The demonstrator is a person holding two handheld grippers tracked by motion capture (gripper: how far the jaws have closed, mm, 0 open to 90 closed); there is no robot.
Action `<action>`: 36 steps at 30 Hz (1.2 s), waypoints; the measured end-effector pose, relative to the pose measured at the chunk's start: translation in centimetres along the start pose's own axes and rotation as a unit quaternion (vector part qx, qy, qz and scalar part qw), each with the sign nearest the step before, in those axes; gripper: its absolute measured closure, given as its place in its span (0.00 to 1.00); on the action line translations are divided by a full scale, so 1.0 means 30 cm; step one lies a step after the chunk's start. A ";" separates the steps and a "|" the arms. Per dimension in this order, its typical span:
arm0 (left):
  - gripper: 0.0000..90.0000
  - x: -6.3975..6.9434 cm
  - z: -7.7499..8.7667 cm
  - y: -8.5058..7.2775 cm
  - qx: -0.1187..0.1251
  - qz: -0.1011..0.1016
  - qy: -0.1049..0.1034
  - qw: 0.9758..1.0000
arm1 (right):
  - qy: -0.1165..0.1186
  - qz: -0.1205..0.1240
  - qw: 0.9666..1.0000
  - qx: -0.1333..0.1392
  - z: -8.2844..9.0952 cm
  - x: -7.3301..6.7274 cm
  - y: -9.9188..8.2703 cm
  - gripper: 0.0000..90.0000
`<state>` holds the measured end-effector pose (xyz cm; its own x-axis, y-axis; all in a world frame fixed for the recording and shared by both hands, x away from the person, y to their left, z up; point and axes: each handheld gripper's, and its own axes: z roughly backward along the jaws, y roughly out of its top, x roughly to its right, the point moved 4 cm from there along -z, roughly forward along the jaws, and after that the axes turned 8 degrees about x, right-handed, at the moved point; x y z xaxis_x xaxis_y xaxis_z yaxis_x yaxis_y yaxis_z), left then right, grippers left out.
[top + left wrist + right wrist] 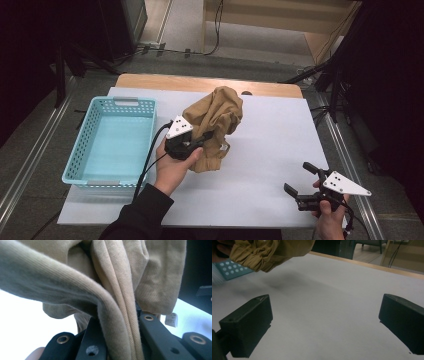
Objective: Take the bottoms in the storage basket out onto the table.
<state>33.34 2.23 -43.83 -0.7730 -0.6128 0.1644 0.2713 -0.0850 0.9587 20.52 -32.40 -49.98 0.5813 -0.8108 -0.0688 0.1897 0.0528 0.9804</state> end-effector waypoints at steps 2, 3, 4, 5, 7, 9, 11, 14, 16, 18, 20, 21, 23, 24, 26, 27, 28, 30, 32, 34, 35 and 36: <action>0.92 0.002 -0.007 -0.007 -0.005 0.000 -0.001 1.000 | 0.000 0.000 1.000 0.000 0.000 0.000 0.000 0.00; 0.92 0.003 -0.012 -0.011 -0.009 0.000 -0.001 1.000 | 0.000 0.000 1.000 0.001 0.000 0.000 0.000 0.00; 0.92 0.004 -0.016 -0.014 -0.011 0.001 -0.001 1.000 | 0.000 0.000 1.000 0.001 0.000 0.001 0.000 0.00; 0.92 0.004 -0.019 -0.017 -0.013 0.001 -0.002 1.000 | 0.000 0.000 1.000 0.000 0.000 0.001 0.000 0.00; 0.92 0.007 -0.027 -0.024 -0.017 0.003 -0.003 1.000 | 0.000 0.000 1.000 0.000 0.000 0.001 0.000 0.00; 0.92 0.008 -0.035 -0.032 -0.023 0.004 -0.004 1.000 | 0.000 0.000 1.000 0.000 0.000 0.001 0.000 0.00; 0.92 0.012 -0.047 -0.043 -0.030 0.006 -0.006 1.000 | 0.000 0.000 1.000 0.000 0.000 0.001 0.000 0.00; 0.92 0.018 -0.063 -0.057 -0.039 0.007 -0.007 0.999 | 0.000 0.000 1.000 -0.001 -0.001 0.002 -0.001 0.00; 0.92 0.022 -0.074 -0.068 -0.047 0.008 -0.008 0.999 | 0.000 0.000 1.000 -0.001 -0.001 0.002 -0.001 0.00; 0.92 0.023 -0.086 -0.082 -0.058 0.009 -0.007 0.998 | -0.001 0.000 1.000 0.000 0.000 0.002 -0.001 0.00; 0.92 0.025 -0.095 -0.094 -0.067 0.012 -0.008 0.998 | -0.001 0.000 1.000 0.000 0.000 0.003 -0.001 0.00; 0.91 0.026 -0.100 -0.099 -0.070 0.013 -0.010 0.997 | -0.001 -0.001 1.000 0.000 0.001 0.003 -0.001 0.00; 0.91 0.034 -0.115 -0.111 -0.079 0.016 -0.014 0.997 | -0.001 0.000 1.000 0.000 0.000 0.003 -0.002 0.00; 0.91 0.034 -0.115 -0.111 -0.079 0.016 -0.014 0.997 | -0.001 0.000 1.000 0.000 0.000 0.003 -0.002 0.00; 0.91 0.041 -0.127 -0.121 -0.087 0.015 -0.015 0.996 | -0.002 0.000 1.000 0.000 -0.001 0.004 -0.002 0.00; 0.91 0.042 -0.134 -0.126 -0.093 0.014 -0.014 0.995 | -0.001 0.001 1.000 -0.001 -0.001 0.003 -0.002 0.00; 0.90 0.045 -0.140 -0.131 -0.095 0.016 -0.015 0.995 | -0.001 0.000 1.000 0.000 0.000 0.003 -0.001 0.00; 0.90 0.047 -0.153 -0.141 -0.103 0.018 -0.017 0.994 | -0.002 0.000 1.000 0.000 0.000 0.003 -0.001 0.00; 0.90 0.049 -0.161 -0.147 -0.106 0.019 -0.018 0.994 | -0.002 0.000 1.000 0.000 0.001 0.005 -0.001 0.00; 0.90 0.053 -0.171 -0.154 -0.111 0.020 -0.021 0.993 | -0.003 0.000 1.000 0.000 0.002 0.005 -0.001 0.00; 0.89 0.055 -0.173 -0.157 -0.114 0.017 -0.020 0.993 | -0.004 -0.002 1.000 0.000 0.003 0.004 -0.001 0.00; 0.89 0.056 -0.176 -0.160 -0.116 0.017 -0.022 0.993 | -0.003 -0.002 1.000 0.000 0.002 0.005 -0.001 0.00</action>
<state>33.77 -2.55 -49.37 -0.7837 -0.5842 0.2112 0.4189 -0.2458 0.8741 20.54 -32.56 -50.02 0.5752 -0.8149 -0.0706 0.1922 0.0508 0.9800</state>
